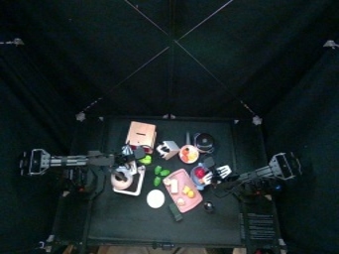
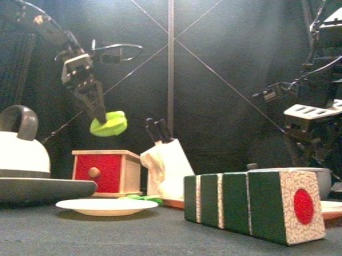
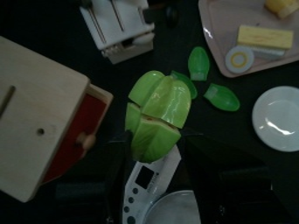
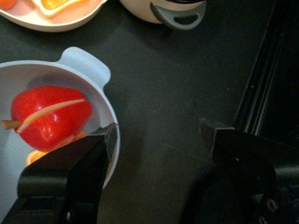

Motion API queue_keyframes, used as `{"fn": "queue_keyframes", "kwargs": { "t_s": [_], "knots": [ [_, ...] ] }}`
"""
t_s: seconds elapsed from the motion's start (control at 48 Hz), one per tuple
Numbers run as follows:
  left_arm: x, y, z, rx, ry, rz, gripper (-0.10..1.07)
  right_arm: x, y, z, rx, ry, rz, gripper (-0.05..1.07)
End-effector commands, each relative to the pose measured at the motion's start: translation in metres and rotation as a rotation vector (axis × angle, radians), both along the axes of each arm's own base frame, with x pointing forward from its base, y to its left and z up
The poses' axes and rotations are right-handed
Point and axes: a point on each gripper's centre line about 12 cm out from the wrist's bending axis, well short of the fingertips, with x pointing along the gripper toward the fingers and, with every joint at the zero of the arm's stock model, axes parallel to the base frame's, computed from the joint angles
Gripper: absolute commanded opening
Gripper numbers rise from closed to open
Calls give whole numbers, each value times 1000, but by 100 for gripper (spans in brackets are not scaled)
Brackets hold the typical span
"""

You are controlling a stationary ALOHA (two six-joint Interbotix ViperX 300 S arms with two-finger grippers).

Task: Place starfruit above stove

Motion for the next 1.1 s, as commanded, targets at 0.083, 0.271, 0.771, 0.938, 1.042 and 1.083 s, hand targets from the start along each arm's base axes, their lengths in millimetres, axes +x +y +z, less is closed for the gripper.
{"fn": "queue_keyframes", "kwargs": {
  "t_s": [0.083,0.271,0.771,0.938,1.042,1.083],
  "knots": [
    [8,9,-7,-41,-146,32,74,2,0,5,1,-18,2,104],
    [18,13,-30,-102,-102,69,75,1,0,4,1,-15,3,104],
    [27,17,-50,-124,-42,83,92,0,1,2,3,-10,8,104],
    [27,16,-45,-121,-55,79,95,0,1,2,3,-12,8,104],
    [27,15,-41,-117,-67,76,95,0,1,2,3,-12,8,104],
    [27,15,-40,-116,-70,76,95,1,1,2,5,-13,7,104]
  ]
}}
